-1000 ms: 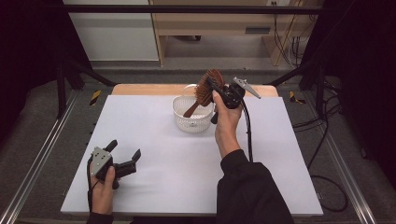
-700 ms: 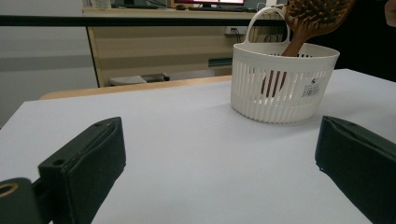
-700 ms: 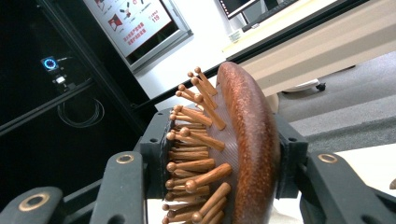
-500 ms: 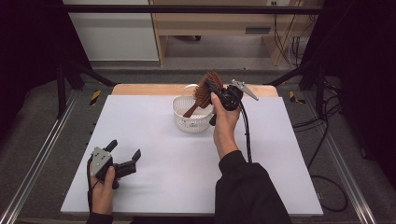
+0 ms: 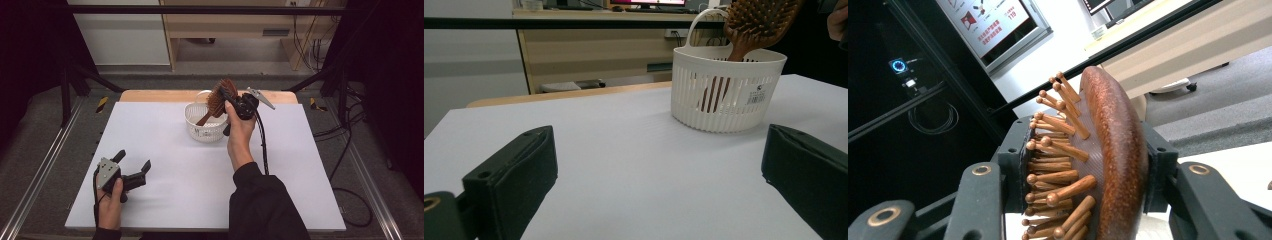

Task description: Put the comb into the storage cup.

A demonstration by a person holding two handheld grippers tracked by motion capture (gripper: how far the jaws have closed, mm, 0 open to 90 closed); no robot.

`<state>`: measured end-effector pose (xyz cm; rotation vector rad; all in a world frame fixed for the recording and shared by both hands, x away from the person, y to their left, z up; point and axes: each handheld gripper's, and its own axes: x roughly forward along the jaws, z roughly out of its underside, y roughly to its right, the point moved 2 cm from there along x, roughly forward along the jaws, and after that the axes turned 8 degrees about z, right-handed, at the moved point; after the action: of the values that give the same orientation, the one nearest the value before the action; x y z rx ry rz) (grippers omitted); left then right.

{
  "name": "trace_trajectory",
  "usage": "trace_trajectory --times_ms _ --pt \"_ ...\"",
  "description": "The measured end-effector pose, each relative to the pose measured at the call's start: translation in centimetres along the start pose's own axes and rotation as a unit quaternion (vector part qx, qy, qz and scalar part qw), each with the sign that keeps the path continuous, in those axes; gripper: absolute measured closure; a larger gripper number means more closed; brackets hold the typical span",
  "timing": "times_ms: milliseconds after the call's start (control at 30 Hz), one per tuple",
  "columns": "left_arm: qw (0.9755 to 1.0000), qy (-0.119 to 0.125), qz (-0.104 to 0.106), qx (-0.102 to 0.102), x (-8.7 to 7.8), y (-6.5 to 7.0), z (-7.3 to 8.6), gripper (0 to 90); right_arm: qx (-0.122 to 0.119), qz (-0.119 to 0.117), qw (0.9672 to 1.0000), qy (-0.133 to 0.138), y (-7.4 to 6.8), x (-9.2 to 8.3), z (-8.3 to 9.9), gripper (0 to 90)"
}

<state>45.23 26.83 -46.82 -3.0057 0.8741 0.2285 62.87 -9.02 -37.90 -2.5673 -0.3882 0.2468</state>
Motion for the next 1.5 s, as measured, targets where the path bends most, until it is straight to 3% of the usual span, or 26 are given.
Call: trace_trajectory --times_ms 1500 --pt "1.0 0.0 0.006 0.003 0.1 0.2 0.0 1.7 0.005 -0.005 1.0 -0.005 -0.5 0.7 1.7 50.8"
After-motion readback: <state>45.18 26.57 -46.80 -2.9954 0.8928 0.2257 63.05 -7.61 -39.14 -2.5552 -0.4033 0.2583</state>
